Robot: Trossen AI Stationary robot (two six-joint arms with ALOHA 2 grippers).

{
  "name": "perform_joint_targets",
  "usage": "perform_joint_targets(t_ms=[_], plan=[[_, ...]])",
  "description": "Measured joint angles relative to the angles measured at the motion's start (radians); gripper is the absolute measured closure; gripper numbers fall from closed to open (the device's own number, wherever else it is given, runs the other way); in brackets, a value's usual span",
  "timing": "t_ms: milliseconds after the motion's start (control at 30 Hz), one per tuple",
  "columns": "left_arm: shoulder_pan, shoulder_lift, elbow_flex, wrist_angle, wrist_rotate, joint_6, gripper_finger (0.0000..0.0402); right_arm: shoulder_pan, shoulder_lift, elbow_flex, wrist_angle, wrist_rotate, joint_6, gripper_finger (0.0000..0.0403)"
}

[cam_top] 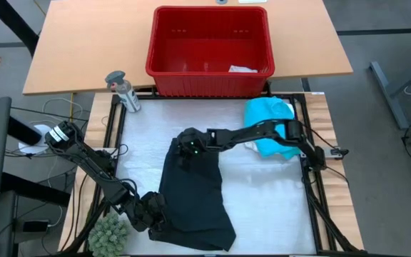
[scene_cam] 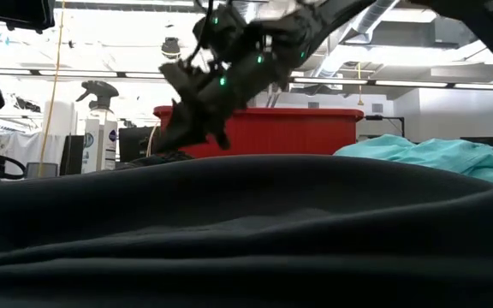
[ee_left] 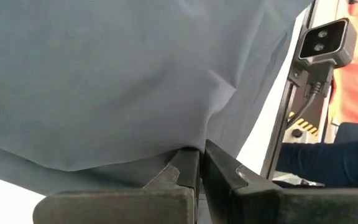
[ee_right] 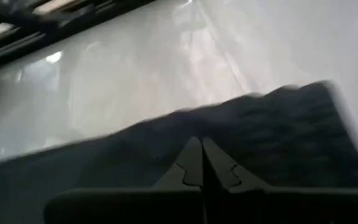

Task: Fold Laundry from Bin
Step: Fold the black shorts

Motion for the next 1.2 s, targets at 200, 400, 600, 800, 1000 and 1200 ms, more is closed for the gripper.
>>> perform_joint_targets(t_ms=[200, 400, 600, 800, 1000, 1200], plan=[[0.0, 0.0, 0.0, 0.004, 0.065, -0.038, 0.0401, -0.059, 0.082, 0.004, 0.024, -0.019, 0.059, 0.0387], [0.0, 0.0, 0.006, 0.02, 0.275, -0.116, 0.0401, -0.077, 0.108, 0.021, 0.035, -0.04, 0.059, 0.0387], [-0.004, 0.0, 0.006, 0.008, 0.404, -0.254, 0.0401, -0.083, 0.108, 0.021, 0.014, -0.043, 0.028, 0.0387], [-0.013, -0.033, 0.008, 0.018, 0.491, -0.331, 0.0401, -0.083, 0.108, 0.022, -0.016, -0.04, 0.013, 0.0387], [-0.05, -0.092, 0.009, -0.047, 0.327, -0.392, 0.0401, -0.087, 0.108, 0.022, -0.019, -0.038, 0.006, 0.0387], [-0.086, -0.153, 0.009, -0.1, -0.195, -0.217, 0.0401, -0.091, 0.096, 0.021, -0.031, -0.038, 0.006, 0.0377]])
